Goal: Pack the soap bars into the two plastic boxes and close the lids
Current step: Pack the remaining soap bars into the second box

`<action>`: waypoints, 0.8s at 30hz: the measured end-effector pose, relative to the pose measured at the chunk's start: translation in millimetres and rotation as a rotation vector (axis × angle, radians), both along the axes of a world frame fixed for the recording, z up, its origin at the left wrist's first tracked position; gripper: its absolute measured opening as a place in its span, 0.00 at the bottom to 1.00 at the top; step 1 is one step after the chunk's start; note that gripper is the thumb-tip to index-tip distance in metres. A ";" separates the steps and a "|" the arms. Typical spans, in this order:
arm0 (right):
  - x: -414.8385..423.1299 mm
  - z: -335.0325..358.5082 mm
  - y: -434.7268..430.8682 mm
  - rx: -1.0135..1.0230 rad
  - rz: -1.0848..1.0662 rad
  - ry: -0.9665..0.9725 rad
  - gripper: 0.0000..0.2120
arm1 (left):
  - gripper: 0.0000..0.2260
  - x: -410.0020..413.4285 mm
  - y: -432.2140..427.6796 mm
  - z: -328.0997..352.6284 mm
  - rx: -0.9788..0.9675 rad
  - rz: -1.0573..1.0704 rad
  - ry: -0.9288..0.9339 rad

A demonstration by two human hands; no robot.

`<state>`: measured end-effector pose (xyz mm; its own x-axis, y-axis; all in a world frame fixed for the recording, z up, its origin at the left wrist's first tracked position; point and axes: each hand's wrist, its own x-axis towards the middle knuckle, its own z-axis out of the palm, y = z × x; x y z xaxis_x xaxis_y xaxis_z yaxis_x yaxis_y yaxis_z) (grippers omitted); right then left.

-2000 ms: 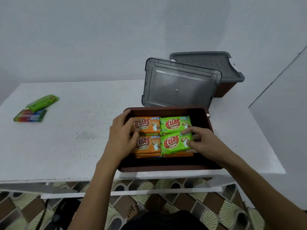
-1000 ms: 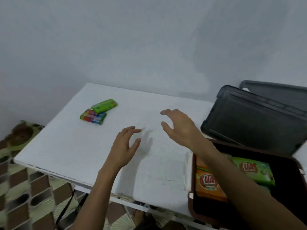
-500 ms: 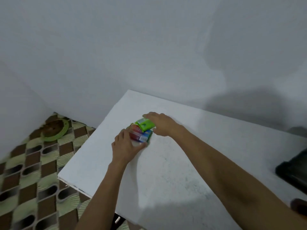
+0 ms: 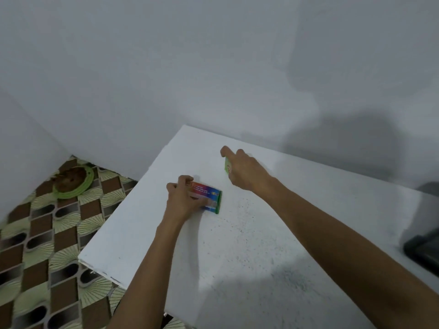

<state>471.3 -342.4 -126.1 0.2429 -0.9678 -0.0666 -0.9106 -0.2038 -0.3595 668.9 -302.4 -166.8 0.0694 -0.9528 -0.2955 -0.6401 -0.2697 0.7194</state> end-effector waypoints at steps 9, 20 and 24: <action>-104.6 25.8 94.0 0.022 -0.275 -0.567 0.12 | 0.06 -35.5 53.6 44.4 -0.170 -0.142 0.274; -238.1 70.9 292.9 -0.105 -0.432 -0.827 0.09 | 0.17 -172.6 187.8 82.3 -0.088 -0.295 0.680; -279.4 76.3 361.1 -0.195 -0.456 -0.821 0.10 | 0.11 -221.0 237.3 82.9 -0.205 -0.286 0.719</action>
